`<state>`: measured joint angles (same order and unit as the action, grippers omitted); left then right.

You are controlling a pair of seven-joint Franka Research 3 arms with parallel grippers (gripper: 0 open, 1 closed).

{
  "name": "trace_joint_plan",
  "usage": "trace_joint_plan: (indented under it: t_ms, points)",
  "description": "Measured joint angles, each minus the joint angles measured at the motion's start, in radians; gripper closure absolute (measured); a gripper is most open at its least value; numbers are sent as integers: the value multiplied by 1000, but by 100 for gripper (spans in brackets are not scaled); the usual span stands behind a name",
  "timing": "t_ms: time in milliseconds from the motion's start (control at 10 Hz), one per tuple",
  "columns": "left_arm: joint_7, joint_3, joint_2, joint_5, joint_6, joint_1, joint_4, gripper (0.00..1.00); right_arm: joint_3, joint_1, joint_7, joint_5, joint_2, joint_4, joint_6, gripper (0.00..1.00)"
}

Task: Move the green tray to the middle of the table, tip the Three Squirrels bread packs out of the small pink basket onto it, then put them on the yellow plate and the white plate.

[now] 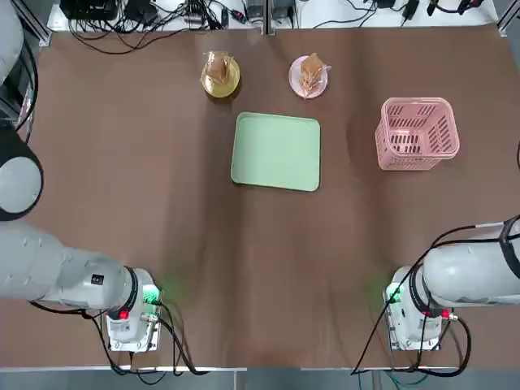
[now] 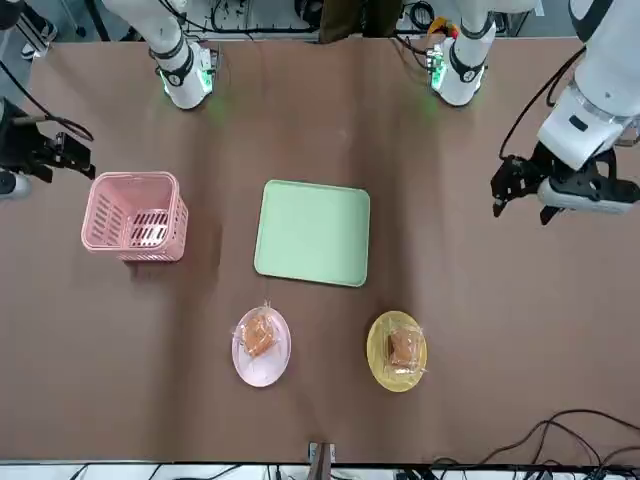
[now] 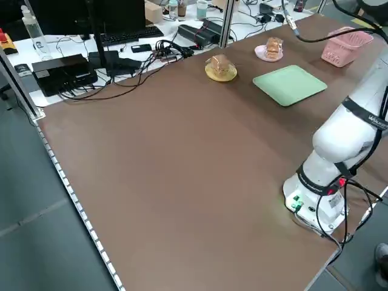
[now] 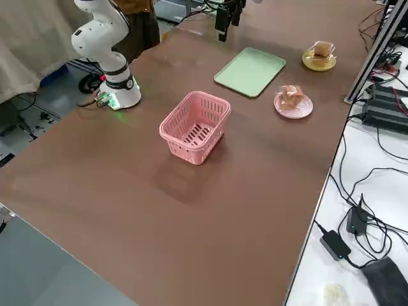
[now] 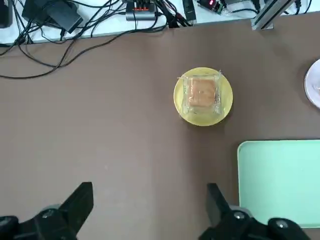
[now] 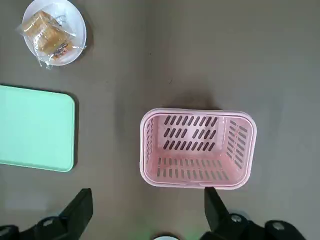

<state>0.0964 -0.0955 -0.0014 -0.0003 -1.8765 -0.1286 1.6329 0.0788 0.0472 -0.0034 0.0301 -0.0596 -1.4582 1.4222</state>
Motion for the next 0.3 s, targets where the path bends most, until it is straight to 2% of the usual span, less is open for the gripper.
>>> trace_joint_plan:
  t_ms: [300]
  points:
    - [-1, 15, -11, 0, -9, 0, 22, 0, 5, 0, 15, 2, 0, 0, 22, 5]
